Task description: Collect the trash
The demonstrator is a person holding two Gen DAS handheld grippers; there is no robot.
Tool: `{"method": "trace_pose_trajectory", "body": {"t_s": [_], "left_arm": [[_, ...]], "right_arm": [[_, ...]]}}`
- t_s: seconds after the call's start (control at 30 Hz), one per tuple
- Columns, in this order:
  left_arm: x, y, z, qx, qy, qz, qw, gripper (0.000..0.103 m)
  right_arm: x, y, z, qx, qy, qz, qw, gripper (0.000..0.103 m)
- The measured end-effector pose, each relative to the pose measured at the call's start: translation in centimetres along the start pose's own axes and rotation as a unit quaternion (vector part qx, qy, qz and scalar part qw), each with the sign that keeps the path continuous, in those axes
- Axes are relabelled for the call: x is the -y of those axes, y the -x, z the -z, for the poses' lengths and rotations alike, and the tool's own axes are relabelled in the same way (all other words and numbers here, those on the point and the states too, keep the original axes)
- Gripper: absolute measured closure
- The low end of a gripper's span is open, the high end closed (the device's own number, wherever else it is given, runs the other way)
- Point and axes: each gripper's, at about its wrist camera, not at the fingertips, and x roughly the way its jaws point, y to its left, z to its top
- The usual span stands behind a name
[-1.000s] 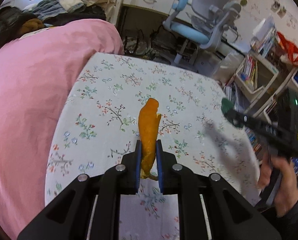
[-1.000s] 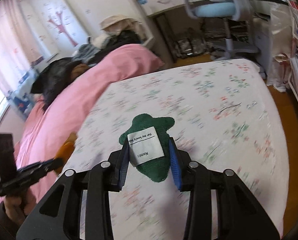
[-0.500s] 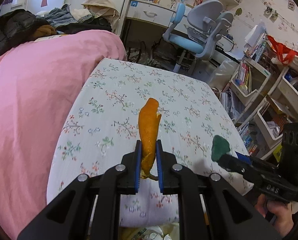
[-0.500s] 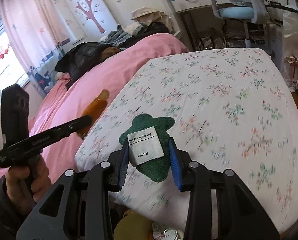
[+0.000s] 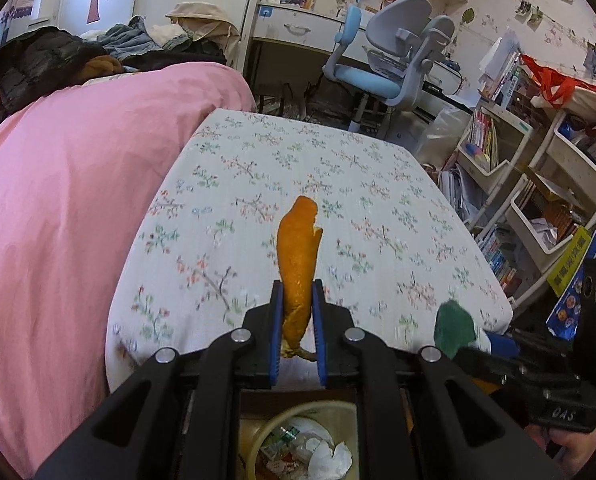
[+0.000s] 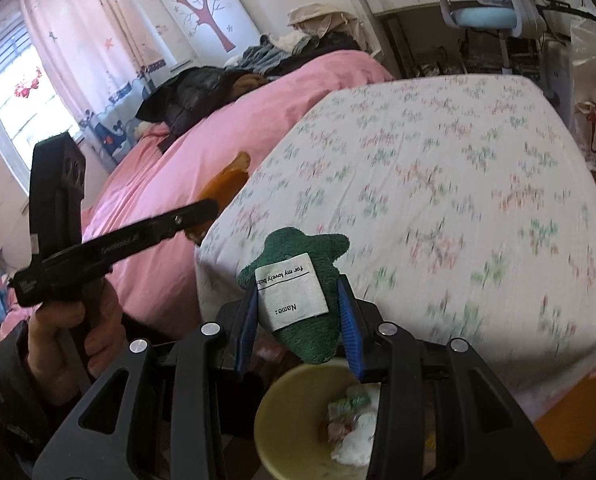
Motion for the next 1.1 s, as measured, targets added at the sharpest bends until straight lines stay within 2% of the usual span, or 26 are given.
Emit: {"method": "trace_pose_trajectory", "body": {"t_s": [0.27, 0.47, 0.57, 0.63, 0.73, 0.8, 0.87, 0.93, 1.0, 1.1], "left_arm": [[0.6, 1.1, 1.6, 0.0, -0.008, -0.004, 1.0, 0.089], [1.0, 1.7, 3.9, -0.028, 0.003, 0.006, 0.9996, 0.089], [1.2, 2.0, 5.7, -0.052, 0.015, 0.013, 0.9985, 0.089], [1.2, 2.1, 6.9, -0.073, 0.025, 0.017, 0.9969, 0.088], [1.5, 2.2, 8.5, -0.111, 0.034, 0.016, 0.9931, 0.087], [1.8, 2.3, 9.2, -0.123, 0.032, 0.015, 0.9917, 0.08], [2.1, 3.0, 9.1, -0.103, 0.021, 0.002, 0.9944, 0.051], [2.4, 4.2, 8.6, -0.059, 0.009, -0.021, 0.998, 0.036], [2.3, 4.9, 8.4, -0.027, 0.003, -0.034, 0.9991, 0.028], [2.3, 5.3, 8.2, 0.004, 0.0, -0.061, 0.9981, 0.018]], "right_arm": [[-1.7, 0.3, 3.6, -0.036, 0.004, -0.008, 0.999, 0.067], [-2.6, -0.4, 5.6, -0.075, 0.002, -0.003, 0.997, 0.06], [-2.4, 0.2, 5.7, -0.064, -0.007, 0.005, 0.998, 0.057], [-1.7, 1.0, 5.5, -0.042, -0.026, 0.018, 0.999, 0.045], [-0.3, 2.1, 5.2, -0.017, -0.061, 0.035, 0.997, 0.044], [0.4, 2.5, 5.2, -0.009, -0.083, 0.042, 0.996, 0.044], [0.9, 2.9, 5.1, -0.001, -0.094, 0.05, 0.994, 0.043], [0.9, 3.2, 5.0, 0.008, -0.094, 0.068, 0.993, 0.033], [0.6, 3.5, 4.7, 0.02, -0.082, 0.101, 0.991, 0.024], [-0.2, 3.9, 4.4, 0.039, -0.058, 0.13, 0.989, 0.02]]}}
